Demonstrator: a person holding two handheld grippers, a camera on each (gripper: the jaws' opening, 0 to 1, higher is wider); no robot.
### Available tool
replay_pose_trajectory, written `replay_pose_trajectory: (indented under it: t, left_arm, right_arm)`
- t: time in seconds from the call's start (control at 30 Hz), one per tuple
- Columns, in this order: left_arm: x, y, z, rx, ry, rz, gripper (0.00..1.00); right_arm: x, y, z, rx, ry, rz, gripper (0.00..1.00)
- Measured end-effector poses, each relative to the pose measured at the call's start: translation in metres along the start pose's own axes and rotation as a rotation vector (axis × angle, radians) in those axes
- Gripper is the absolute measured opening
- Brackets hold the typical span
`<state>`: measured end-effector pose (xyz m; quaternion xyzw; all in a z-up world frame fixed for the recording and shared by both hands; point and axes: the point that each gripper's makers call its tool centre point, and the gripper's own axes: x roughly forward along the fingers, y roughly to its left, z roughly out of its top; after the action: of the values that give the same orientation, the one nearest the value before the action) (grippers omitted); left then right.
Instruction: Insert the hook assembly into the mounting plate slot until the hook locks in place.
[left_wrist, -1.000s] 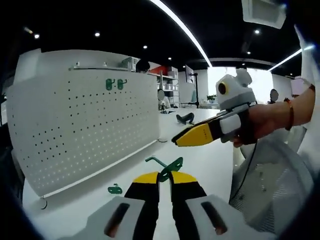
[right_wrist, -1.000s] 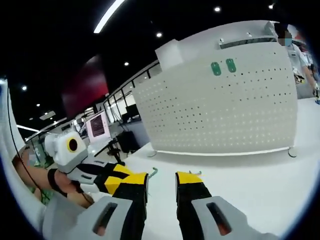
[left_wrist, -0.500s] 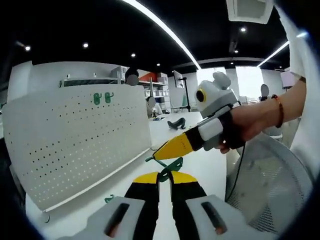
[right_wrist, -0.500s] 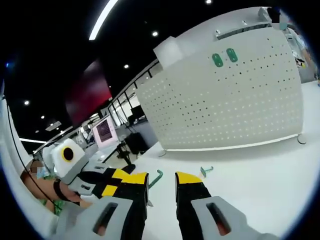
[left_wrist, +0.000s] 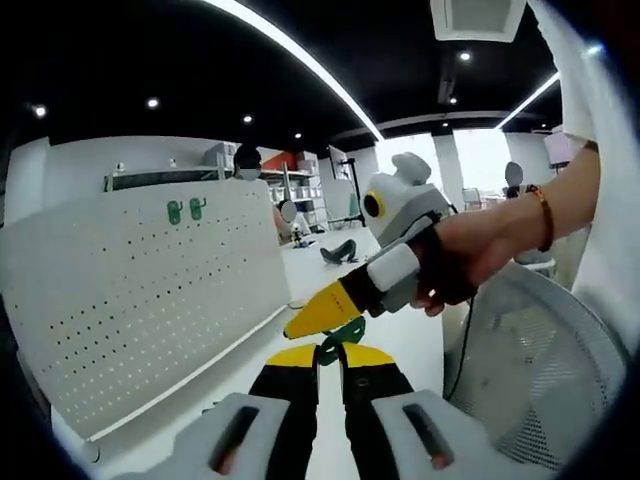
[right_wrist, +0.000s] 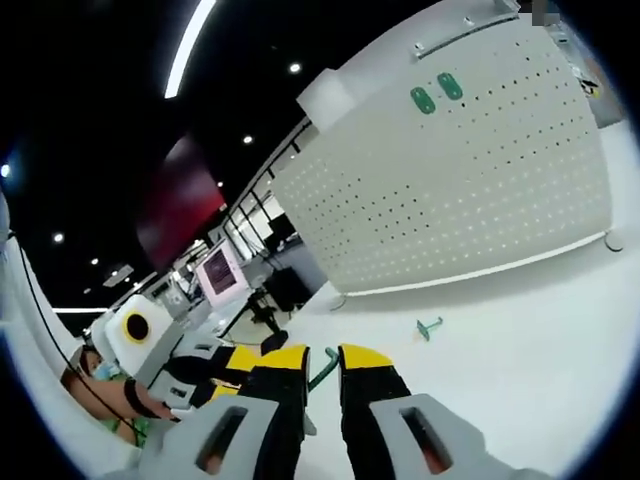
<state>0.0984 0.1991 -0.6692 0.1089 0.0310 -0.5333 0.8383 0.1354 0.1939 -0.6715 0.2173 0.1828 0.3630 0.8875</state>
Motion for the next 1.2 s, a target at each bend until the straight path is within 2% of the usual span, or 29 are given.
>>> replay_pose_trajectory:
  t: [0.1,0.13,0.27,0.37,0.53,0.63,0.7,0.83,0.97,1.03,1.2]
  left_arm:
    - [0.000,0.002,-0.001,-0.001,-0.005,0.006,0.08]
    - [0.000,0.002,0.000,-0.005,-0.007,0.007,0.08]
    - [0.002,0.003,-0.003,-0.016,0.000,0.004,0.08]
    - [0.003,0.004,-0.007,-0.041,0.000,0.005,0.08]
    - [0.005,0.005,-0.008,-0.067,0.001,0.010,0.09]
    - [0.005,0.011,-0.012,-0.124,0.018,0.034,0.09]
    - [0.003,0.013,-0.011,-0.173,0.008,0.038,0.08]
    - [0.000,0.016,-0.012,-0.196,0.000,0.053,0.12]
    - [-0.001,0.015,-0.017,-0.243,0.015,0.049,0.14]
    - [0.000,0.010,-0.020,-0.294,0.035,0.035,0.16]
    - [0.004,0.002,-0.017,-0.374,0.027,0.005,0.23]
  right_arm:
    - [-0.002,0.002,0.007,0.082,-0.038,0.026,0.07]
    - [-0.002,0.000,0.006,0.097,-0.030,0.024,0.06]
    - [-0.002,0.000,0.007,0.086,-0.023,0.020,0.05]
    - [-0.003,0.005,0.010,0.136,-0.033,0.051,0.02]
    - [-0.002,0.009,0.011,0.123,-0.045,0.049,0.01]
    - [0.000,0.008,0.012,0.085,-0.057,0.030,0.01]
    - [-0.002,0.006,0.014,0.082,-0.070,0.020,0.00]
    - [-0.004,0.000,0.018,0.058,-0.091,-0.005,0.00]
    - [-0.005,-0.003,0.023,0.044,-0.116,-0.019,0.01]
    - [-0.004,-0.002,0.024,0.036,-0.120,-0.015,0.01]
    - [-0.002,0.001,0.025,0.007,-0.117,-0.009,0.01]
